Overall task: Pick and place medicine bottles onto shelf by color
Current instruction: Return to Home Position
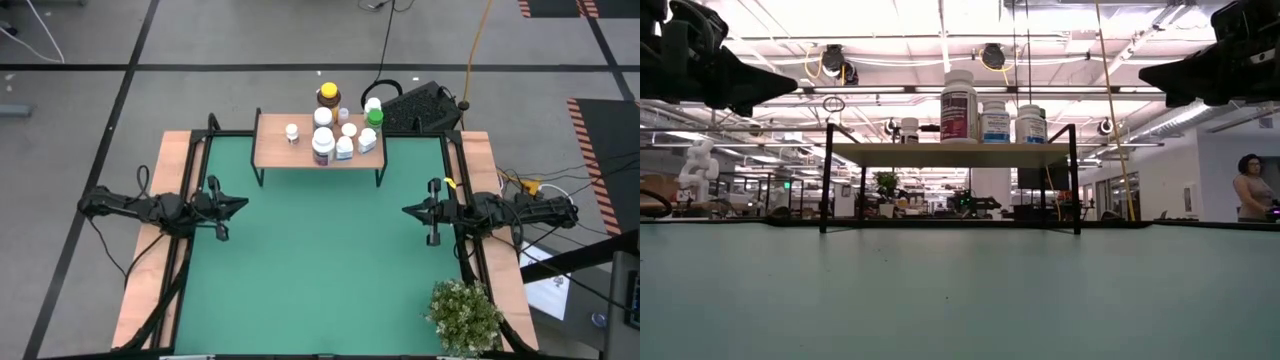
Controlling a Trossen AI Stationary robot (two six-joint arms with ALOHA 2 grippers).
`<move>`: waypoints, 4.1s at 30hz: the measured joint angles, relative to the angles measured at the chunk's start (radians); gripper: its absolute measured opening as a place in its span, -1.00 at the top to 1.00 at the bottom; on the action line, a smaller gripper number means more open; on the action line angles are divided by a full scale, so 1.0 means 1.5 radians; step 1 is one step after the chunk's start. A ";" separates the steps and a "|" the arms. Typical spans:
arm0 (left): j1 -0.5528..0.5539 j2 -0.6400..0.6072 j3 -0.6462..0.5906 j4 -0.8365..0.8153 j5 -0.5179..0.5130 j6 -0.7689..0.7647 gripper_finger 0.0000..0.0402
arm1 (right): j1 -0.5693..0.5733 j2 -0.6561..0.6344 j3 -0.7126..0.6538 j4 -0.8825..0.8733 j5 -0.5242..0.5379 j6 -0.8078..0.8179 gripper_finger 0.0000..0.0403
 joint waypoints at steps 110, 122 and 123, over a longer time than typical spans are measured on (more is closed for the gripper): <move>0.000 0.000 -0.001 0.001 -0.009 0.004 0.87 | -0.015 0.006 -0.026 -0.019 0.016 -0.171 1.00; 0.000 0.000 -0.001 0.001 -0.009 0.004 0.87 | -0.015 0.006 -0.026 -0.019 0.017 -0.171 1.00; 0.001 0.000 -0.001 0.001 -0.009 0.004 0.87 | -0.015 0.006 -0.026 -0.019 0.017 -0.171 1.00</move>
